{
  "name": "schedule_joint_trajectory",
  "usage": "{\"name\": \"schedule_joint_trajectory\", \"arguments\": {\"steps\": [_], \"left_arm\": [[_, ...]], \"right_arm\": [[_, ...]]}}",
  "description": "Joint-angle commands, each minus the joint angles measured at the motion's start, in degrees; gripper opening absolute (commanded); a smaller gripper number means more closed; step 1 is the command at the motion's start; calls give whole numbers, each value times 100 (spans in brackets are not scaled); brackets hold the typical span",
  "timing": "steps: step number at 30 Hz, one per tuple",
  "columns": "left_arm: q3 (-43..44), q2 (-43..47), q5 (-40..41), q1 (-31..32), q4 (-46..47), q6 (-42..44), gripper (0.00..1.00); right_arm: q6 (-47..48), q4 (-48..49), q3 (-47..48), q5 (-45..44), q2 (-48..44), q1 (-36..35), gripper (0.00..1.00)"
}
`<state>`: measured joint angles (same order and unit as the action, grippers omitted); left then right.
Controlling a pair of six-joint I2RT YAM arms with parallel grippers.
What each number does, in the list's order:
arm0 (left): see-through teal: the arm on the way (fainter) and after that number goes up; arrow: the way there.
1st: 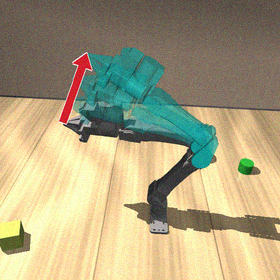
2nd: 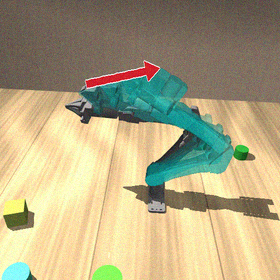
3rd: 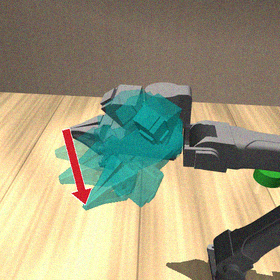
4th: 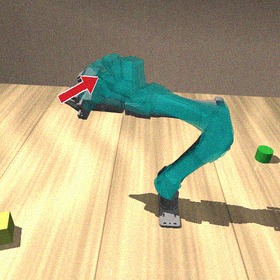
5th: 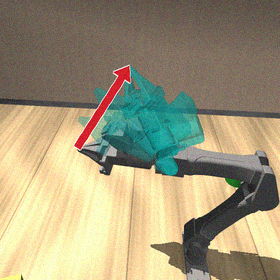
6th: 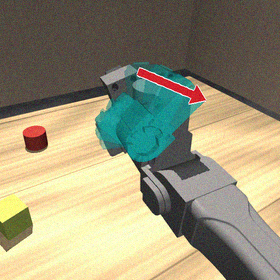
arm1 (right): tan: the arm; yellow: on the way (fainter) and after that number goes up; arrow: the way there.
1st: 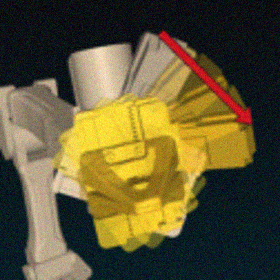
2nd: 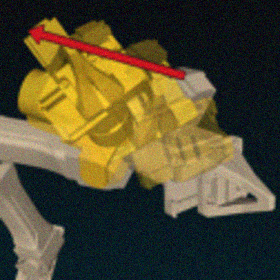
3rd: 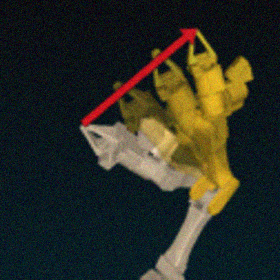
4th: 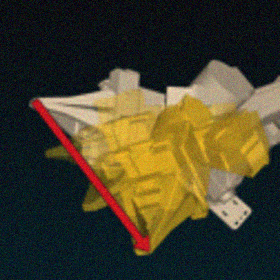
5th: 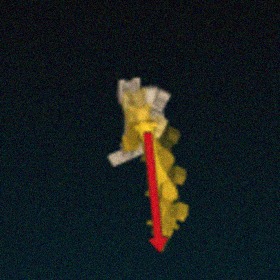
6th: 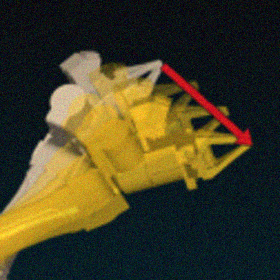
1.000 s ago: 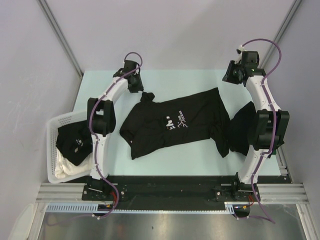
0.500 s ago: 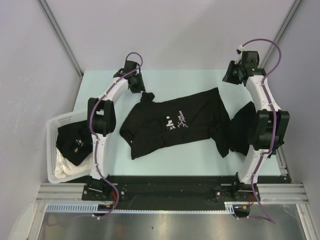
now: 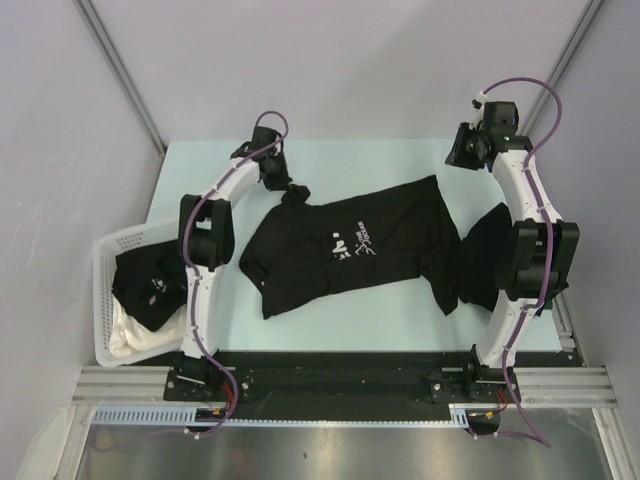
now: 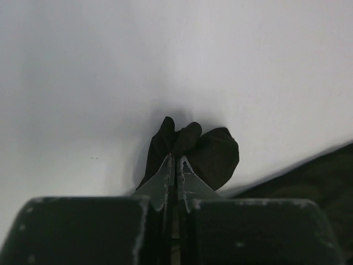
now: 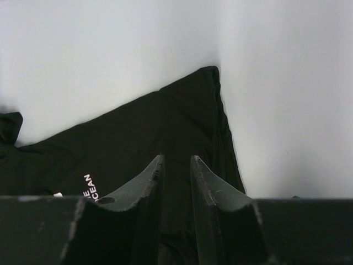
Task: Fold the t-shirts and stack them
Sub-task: Flatten the tshirt out
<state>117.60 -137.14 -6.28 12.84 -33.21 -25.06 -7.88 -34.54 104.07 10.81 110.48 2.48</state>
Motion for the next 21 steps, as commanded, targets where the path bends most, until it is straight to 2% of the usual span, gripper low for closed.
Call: {"name": "schedule_joint_trajectory", "arguments": {"steps": [1, 7, 14, 21], "left_arm": [[8, 12, -145, 34, 280, 18, 0], [-35, 433, 162, 25, 254, 220, 0], [-229, 1355, 785, -80, 26, 467, 0], [-659, 2077, 1181, -299, -273, 555, 0]], "right_arm": [[41, -17, 272, -79, -123, 24, 30], [-73, 79, 228, 0, -105, -28, 30], [-240, 255, 201, 88, -18, -195, 30], [-398, 370, 359, 255, 211, -361, 30]]}}
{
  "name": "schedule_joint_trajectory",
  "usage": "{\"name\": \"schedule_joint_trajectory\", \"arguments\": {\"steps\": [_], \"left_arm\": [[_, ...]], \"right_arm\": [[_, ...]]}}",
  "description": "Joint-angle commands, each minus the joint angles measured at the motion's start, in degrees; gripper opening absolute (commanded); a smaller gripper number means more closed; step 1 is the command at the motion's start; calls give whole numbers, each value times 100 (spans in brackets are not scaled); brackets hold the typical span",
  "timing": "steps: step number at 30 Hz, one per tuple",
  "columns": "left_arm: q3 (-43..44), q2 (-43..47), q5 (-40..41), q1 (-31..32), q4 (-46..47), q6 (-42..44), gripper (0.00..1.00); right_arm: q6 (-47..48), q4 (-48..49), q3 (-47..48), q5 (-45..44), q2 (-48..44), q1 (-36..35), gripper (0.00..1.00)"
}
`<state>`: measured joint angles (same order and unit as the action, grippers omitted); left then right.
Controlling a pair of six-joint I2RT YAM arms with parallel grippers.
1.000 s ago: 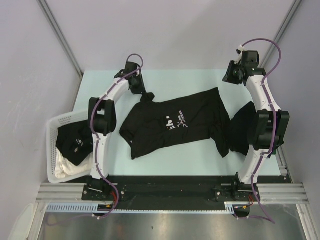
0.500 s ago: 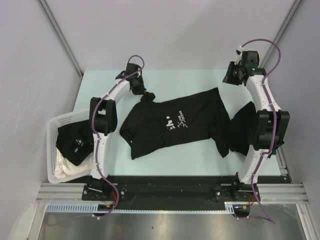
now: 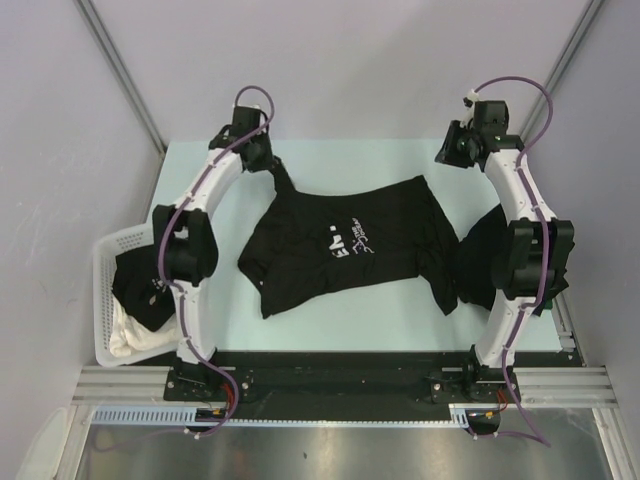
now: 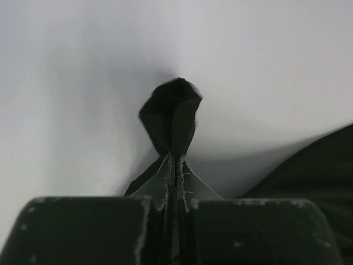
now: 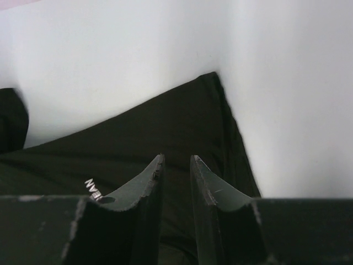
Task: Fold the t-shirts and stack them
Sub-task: Flatten the tshirt out
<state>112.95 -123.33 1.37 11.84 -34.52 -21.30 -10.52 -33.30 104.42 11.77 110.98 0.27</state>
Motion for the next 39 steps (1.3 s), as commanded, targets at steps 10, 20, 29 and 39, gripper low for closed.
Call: {"name": "schedule_joint_trajectory", "arguments": {"steps": [10, 20, 29, 39], "left_arm": [[-748, 724, -84, -217, -72, -137, 0], [-407, 310, -997, 529, 781, -225, 0], [307, -578, -1340, 820, 693, -339, 0], [149, -667, -1069, 812, 754, -50, 25]], "right_arm": [[-90, 157, 518, 229, 275, -159, 30], [-2, 69, 342, 194, 135, -98, 30], [42, -19, 281, 150, 55, -89, 30], [77, -115, 307, 150, 3, -80, 30]]}}
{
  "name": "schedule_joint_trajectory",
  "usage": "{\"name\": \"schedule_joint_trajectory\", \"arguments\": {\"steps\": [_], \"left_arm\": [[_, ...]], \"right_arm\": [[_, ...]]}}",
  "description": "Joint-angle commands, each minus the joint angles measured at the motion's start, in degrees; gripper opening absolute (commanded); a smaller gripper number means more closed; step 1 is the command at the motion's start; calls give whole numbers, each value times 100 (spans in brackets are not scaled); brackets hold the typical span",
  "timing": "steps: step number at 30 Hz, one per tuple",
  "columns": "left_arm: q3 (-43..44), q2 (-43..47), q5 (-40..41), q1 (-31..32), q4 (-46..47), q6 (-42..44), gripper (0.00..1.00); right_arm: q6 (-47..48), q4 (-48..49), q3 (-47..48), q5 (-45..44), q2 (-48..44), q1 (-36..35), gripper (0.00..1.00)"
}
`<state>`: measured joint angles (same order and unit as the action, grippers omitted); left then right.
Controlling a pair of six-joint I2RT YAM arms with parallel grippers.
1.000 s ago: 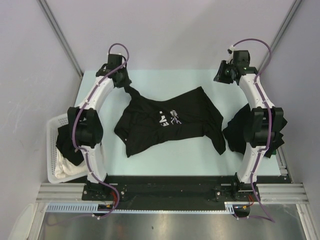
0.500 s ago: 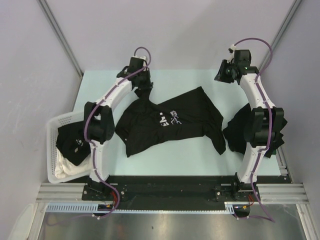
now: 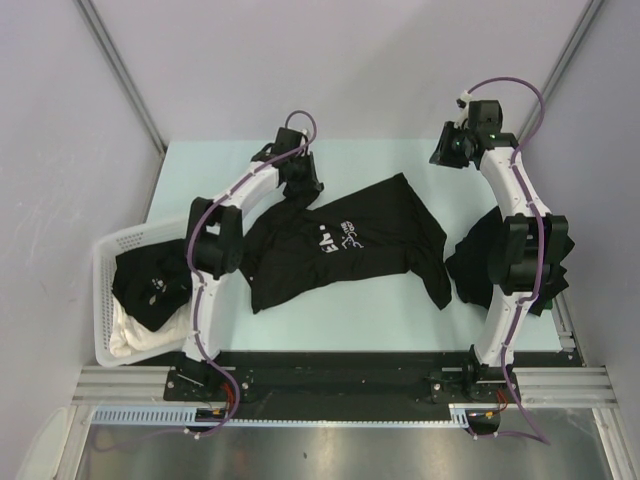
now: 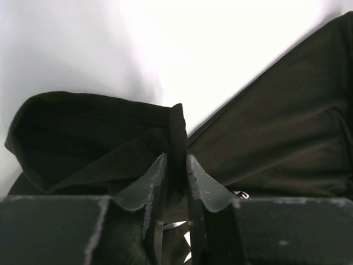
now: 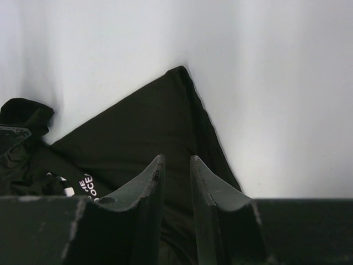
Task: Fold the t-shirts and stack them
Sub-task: Flatten the tshirt out
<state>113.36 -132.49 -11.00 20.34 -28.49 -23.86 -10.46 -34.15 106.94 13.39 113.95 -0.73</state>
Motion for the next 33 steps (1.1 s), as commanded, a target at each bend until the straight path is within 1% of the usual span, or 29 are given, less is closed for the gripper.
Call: {"name": "schedule_joint_trajectory", "arguments": {"steps": [1, 3, 5, 14, 16, 24, 33], "left_arm": [[107, 267, 317, -82, 160, 293, 26], [107, 355, 415, -170, 168, 329, 29], [133, 355, 459, -354, 186, 294, 30], [230, 399, 793, -882, 89, 426, 31], [204, 373, 749, -970, 72, 417, 31], [-42, 294, 512, -988, 239, 285, 31], [-16, 241, 152, -909, 291, 109, 32]], "right_arm": [[70, -30, 56, -12, -295, 12, 30], [70, -39, 73, -3, -286, 12, 30], [96, -56, 91, 6, -286, 3, 30], [211, -145, -23, -29, -330, 3, 30], [202, -127, -102, -20, -338, 3, 30], [176, -48, -68, 32, -277, 3, 30], [123, -13, -15, 85, -180, -6, 30]]}}
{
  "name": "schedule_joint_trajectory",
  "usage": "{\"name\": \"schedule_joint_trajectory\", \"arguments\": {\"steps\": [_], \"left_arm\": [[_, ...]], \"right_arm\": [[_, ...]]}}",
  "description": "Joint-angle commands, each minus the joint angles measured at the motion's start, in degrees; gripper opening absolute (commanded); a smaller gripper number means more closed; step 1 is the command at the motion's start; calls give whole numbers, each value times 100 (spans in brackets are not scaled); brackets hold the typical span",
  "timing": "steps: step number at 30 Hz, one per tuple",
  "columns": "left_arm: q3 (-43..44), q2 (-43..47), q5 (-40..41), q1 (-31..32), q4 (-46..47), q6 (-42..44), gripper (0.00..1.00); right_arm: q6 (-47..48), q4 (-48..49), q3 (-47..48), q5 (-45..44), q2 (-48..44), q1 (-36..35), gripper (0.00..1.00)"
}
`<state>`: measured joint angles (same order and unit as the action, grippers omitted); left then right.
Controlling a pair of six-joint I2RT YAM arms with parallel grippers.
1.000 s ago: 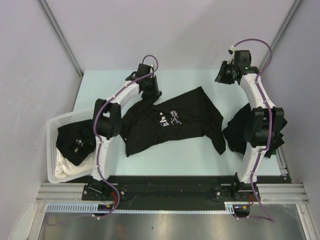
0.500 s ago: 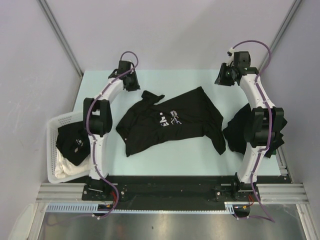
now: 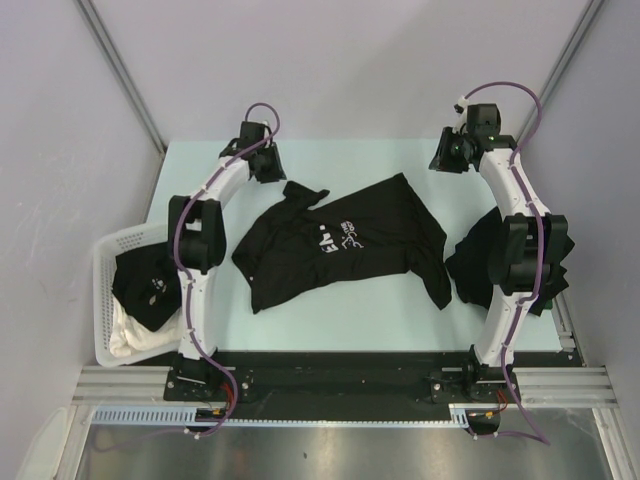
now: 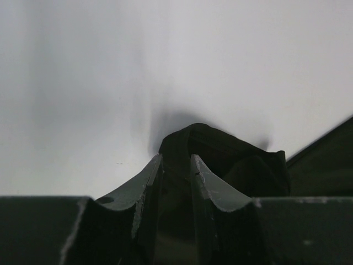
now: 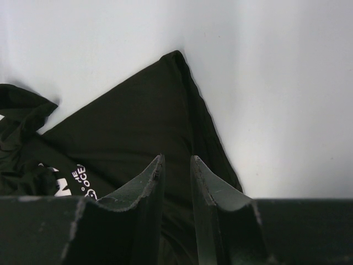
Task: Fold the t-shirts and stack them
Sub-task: Flatten the tshirt out
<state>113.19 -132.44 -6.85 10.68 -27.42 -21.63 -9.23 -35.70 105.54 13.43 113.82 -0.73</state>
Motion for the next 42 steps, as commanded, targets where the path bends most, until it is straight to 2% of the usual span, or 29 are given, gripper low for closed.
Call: {"name": "schedule_joint_trajectory", "arguments": {"steps": [1, 18, 23, 42], "left_arm": [[2, 245, -281, 75, 202, -140, 32], [19, -124, -422, 330, -53, -149, 32], [-130, 8, -291, 330, -9, -52, 32], [327, 421, 105, 295, -510, 422, 34]], "right_arm": [[-8, 151, 134, 81, -167, 3, 30], [-8, 134, 160, 72, -97, -15, 30], [1, 134, 160, 72, -123, 3, 30], [-175, 239, 143, 125, -79, -111, 31]]}}
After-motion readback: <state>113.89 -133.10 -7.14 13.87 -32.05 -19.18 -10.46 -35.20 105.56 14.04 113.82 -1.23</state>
